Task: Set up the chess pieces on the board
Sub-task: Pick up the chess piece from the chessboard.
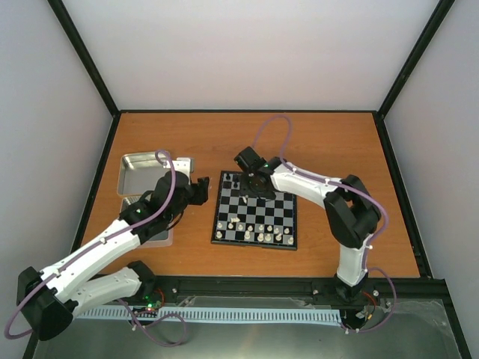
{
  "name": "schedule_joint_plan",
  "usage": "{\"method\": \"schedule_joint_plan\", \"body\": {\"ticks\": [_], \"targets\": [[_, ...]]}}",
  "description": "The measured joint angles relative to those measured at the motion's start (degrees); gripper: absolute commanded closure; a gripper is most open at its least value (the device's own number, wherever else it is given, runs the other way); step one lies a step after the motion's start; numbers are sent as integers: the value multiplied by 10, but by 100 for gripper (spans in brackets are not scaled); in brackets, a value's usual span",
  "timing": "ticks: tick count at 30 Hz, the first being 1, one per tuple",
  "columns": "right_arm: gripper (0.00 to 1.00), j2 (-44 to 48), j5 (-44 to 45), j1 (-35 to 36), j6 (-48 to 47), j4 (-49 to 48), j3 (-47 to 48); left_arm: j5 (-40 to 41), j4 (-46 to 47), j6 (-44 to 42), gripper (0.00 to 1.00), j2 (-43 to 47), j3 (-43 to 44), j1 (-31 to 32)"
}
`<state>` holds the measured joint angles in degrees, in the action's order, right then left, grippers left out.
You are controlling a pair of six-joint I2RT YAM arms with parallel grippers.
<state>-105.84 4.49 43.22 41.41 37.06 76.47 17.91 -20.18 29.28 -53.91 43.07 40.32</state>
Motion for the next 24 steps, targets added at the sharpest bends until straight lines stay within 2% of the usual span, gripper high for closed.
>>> {"method": "schedule_joint_plan", "body": {"ticks": [10,17,24], "targets": [[45,-92,-3,26,-76,63,97,101,-12,50,29,51,-13,0],[46,-124,-29,30,-120,87,129,117,-13,61,29,64,-21,0],[54,-138,-34,33,-138,103,144,118,-13,62,29,63,-21,0]]}}
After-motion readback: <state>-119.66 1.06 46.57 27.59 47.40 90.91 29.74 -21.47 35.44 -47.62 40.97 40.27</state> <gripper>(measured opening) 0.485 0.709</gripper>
